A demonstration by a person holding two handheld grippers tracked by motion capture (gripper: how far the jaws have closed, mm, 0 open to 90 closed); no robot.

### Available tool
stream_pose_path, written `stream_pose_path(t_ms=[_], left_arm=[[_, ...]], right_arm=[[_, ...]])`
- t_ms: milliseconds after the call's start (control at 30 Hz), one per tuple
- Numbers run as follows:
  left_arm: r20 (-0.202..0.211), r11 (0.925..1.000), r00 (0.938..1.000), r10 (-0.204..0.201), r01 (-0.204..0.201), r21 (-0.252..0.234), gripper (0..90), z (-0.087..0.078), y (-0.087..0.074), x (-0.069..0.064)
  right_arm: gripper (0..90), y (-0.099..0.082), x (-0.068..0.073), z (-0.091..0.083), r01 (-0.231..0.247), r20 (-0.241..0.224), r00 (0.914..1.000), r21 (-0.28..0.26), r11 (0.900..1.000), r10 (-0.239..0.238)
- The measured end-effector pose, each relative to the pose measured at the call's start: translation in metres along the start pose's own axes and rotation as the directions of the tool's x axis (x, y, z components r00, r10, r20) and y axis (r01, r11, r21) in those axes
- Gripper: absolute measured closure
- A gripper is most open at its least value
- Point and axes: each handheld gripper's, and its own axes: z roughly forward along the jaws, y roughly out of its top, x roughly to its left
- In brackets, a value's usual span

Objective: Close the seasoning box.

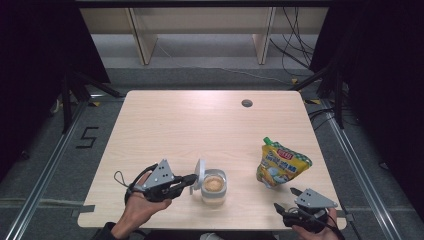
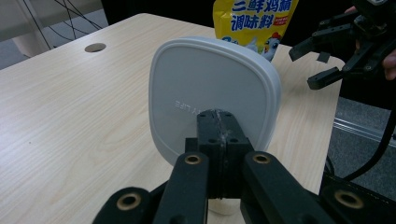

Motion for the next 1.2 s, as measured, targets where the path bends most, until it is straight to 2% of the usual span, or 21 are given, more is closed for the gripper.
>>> stream_pose_path(t_ms=[33,67,100,133,167,300,400,433,467,533,600,633,667,800,967,1033,1067,1100,1133,1167,1200], left_arm=[[0.004,1.0000,1.0000,-0.009,0.009,-0.003,88.9,0.001,0.000,-0.002],[0.006,1.0000,1.0000,0.002,-0.002,-0.005,88.9,0.001,0.001,-0.002],[0.009,0.9999,0.9999,-0.011,0.011,-0.013,88.8,0.001,0.001,-0.003],[0.007,1.0000,0.9999,0.009,-0.009,-0.004,88.7,0.000,0.001,-0.002],[0.004,0.9999,1.0000,-0.006,0.006,-0.008,88.6,-0.001,0.001,-0.003],[0.008,0.9998,0.9999,-0.008,0.009,-0.018,88.2,-0.002,0.000,-0.001],[0.008,1.0000,1.0000,0.003,-0.003,-0.005,88.1,-0.002,0.001,-0.002],[0.011,0.9999,0.9999,-0.011,0.011,-0.011,88.0,-0.001,0.001,-0.003],[0.016,0.9999,0.9999,0.000,0.000,-0.011,87.6,-0.001,0.001,-0.003],[0.027,0.9999,0.9996,-0.002,0.002,-0.012,86.3,-0.002,0.000,-0.003],[0.024,0.9999,0.9997,-0.008,0.008,-0.014,84.8,-0.004,-0.001,-0.002],[0.028,0.9995,0.9993,-0.026,0.026,-0.020,83.6,-0.004,-0.002,-0.002],[0.035,0.9998,0.9993,-0.017,0.017,-0.013,82.2,-0.006,-0.002,-0.001],[0.044,0.9987,0.9981,-0.043,0.044,-0.027,74.2,-0.008,-0.005,-0.001],[0.033,0.9970,0.9970,-0.070,0.071,-0.032,61.4,-0.014,-0.013,0.005],[0.030,0.9971,0.9970,-0.071,0.072,-0.026,54.8,-0.016,-0.017,0.008],[0.034,0.9962,0.9961,-0.081,0.082,-0.028,52.5,-0.017,-0.019,0.008],[0.030,0.9963,0.9961,-0.083,0.084,-0.022,50.2,-0.018,-0.022,0.008],[0.017,0.9940,0.9940,-0.108,0.109,-0.012,47.8,-0.019,-0.025,0.007],[0.027,0.9967,0.9964,-0.081,0.081,-0.009,45.9,-0.019,-0.027,0.010],[0.013,0.9954,0.9953,-0.096,0.096,0.002,43.7,-0.020,-0.030,0.010]], right_arm=[[25.5,0.000,0.000,0.000,0.000,0.000,1.0000,-0.001,1.0000,0.000],[25.5,0.000,0.000,0.000,0.000,0.000,1.0000,-0.002,1.0000,0.000],[25.5,0.000,0.000,0.000,0.001,0.000,1.0000,-0.002,1.0000,-0.001],[25.5,0.000,0.000,0.000,0.001,-0.001,1.0000,-0.001,1.0000,-0.001],[25.5,0.000,0.000,0.000,0.000,-0.003,1.0000,0.000,1.0000,0.000],[25.5,0.000,0.000,0.000,0.003,-0.005,1.0000,0.005,1.0000,-0.003],[25.5,-0.001,0.000,0.000,0.004,-0.006,1.0000,0.005,1.0000,-0.004],[25.5,-0.001,0.000,0.000,0.004,-0.007,1.0000,0.005,1.0000,-0.004],[25.5,-0.001,0.000,0.000,0.004,-0.007,1.0000,0.005,1.0000,-0.004],[25.5,-0.001,0.000,0.000,0.003,-0.005,1.0000,0.001,1.0000,-0.003],[25.5,0.000,0.000,0.000,0.007,-0.003,1.0000,0.002,1.0000,-0.007],[25.5,-0.001,0.002,0.000,-0.015,-0.008,0.9998,0.010,0.9998,0.016],[25.5,-0.001,0.002,0.000,-0.010,-0.010,0.9999,0.010,0.9999,0.010],[25.5,-0.001,0.002,0.000,-0.011,-0.011,0.9999,0.008,0.9999,0.011],[25.5,-0.001,0.002,0.001,-0.009,-0.013,0.9999,0.014,0.9999,0.009],[25.5,-0.001,0.002,0.001,-0.004,-0.011,0.9999,0.011,0.9999,0.004],[25.5,0.000,0.000,0.001,0.016,-0.009,0.9998,0.007,0.9998,-0.016],[25.5,0.000,0.001,0.002,0.008,-0.019,0.9998,0.012,0.9999,-0.008],[25.5,0.000,0.001,0.001,0.001,-0.025,0.9997,0.014,0.9999,0.000],[25.5,0.000,0.001,0.001,0.002,-0.022,0.9997,0.015,0.9999,-0.002],[25.5,-0.001,0.001,0.001,0.002,-0.022,0.9997,0.017,0.9999,-0.002]])
